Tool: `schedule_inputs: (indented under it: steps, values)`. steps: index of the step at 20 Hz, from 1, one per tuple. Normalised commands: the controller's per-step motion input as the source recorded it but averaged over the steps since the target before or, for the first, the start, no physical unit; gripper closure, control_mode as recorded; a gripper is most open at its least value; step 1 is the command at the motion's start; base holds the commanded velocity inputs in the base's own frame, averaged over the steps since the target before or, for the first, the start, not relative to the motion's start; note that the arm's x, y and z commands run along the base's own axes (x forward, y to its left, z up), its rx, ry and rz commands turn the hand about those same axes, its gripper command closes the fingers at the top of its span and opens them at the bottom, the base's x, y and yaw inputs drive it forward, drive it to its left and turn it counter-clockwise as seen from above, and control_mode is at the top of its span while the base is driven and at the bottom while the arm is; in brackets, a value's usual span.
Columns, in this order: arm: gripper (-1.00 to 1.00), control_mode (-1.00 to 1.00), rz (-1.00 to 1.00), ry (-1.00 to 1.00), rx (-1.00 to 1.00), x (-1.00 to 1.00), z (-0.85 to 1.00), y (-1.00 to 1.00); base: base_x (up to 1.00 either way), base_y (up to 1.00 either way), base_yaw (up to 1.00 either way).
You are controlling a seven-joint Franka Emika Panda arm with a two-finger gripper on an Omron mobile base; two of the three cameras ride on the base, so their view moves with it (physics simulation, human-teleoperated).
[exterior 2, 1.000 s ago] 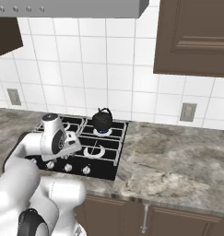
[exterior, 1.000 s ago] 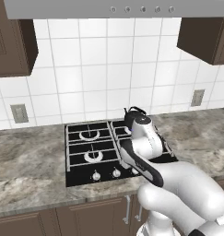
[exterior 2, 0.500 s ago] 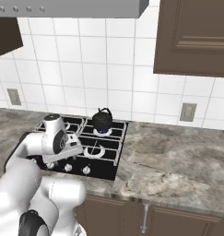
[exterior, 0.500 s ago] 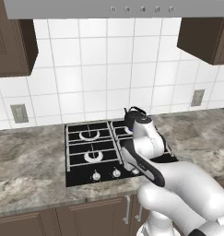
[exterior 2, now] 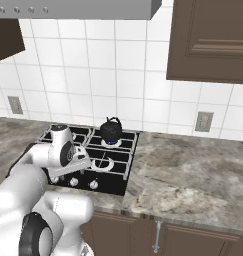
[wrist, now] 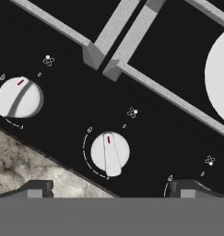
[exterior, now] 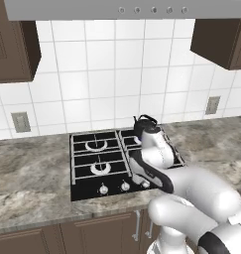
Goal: The kettle is done boiling. Turn off the stove, then wait for 300 timesteps before moving the kettle to the dining table.
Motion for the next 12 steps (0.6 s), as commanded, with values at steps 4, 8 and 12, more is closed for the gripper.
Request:
schedule_inputs:
  steps: [4, 8, 12]
  values:
    - [-1.00, -1.00, 0.00, 0.00, 0.00, 0.00, -0.43, 0.00, 0.00, 0.00, 0.00]
    - [-1.00, -1.00, 0.00, 0.00, 0.00, 0.00, -0.41, 0.00, 0.00, 0.00, 0.00]
    - [-1.00, -1.00, 0.00, 0.00, 0.00, -0.07, -0.30, -0.01, 0.00, 0.00, 0.00]
